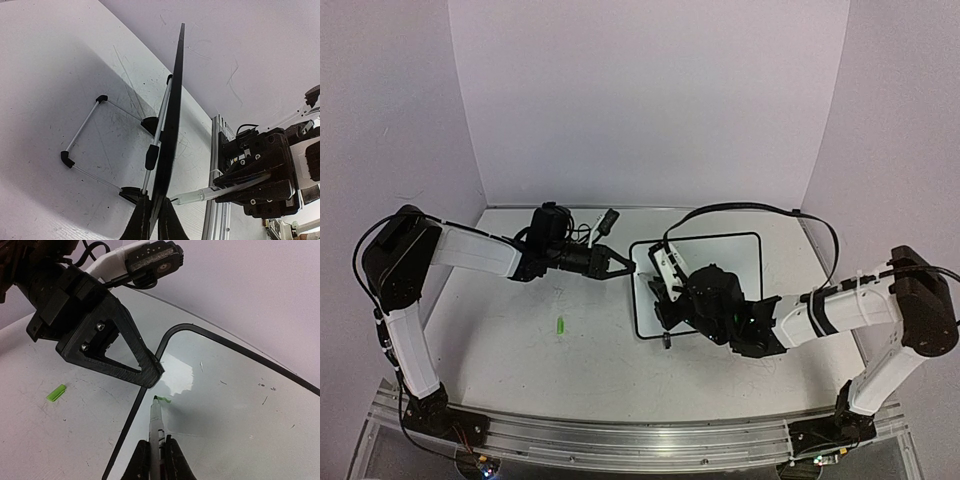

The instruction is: Write a sentence on the whiteboard

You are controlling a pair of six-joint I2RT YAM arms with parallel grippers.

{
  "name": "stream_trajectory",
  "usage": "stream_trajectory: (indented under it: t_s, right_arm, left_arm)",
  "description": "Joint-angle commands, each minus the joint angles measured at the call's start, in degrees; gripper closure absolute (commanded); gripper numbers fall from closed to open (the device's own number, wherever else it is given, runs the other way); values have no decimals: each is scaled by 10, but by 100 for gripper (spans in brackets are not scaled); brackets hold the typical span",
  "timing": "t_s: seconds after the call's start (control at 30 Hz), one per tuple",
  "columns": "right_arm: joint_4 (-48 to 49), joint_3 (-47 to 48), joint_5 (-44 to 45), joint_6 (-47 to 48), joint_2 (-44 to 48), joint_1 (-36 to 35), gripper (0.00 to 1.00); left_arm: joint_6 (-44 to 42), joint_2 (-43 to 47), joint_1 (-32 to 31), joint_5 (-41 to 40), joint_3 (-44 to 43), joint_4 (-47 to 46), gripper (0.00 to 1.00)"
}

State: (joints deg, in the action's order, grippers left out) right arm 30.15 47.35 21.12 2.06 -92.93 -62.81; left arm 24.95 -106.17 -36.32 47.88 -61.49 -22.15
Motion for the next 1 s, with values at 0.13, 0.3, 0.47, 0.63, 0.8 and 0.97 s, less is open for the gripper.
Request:
stream_trajectory:
  t_s: [0.13,0.3,0.47,0.63,0.8,0.97]
  right_arm:
    - [5,21,-11,-11,-15,-4,100]
    - [4,19,-11,-12,-15,-7,100]
    - [2,13,-5,-15,-12,-8,100]
    - [0,8,10,-16,-9,-7,100]
    - [-2,6,15,-16,-7,-7,100]
    - [-4,1,21,-16,-1,-7,100]
  left_arm:
    - [14,11,3,17,0,-13,100]
    - [14,13,3,16,0,-13,100]
    - [13,13,3,16,0,-13,100]
    - [13,13,3,15,0,-13,100]
    - [13,12,4,15,0,-13,100]
    - [12,13,4,15,1,-13,100]
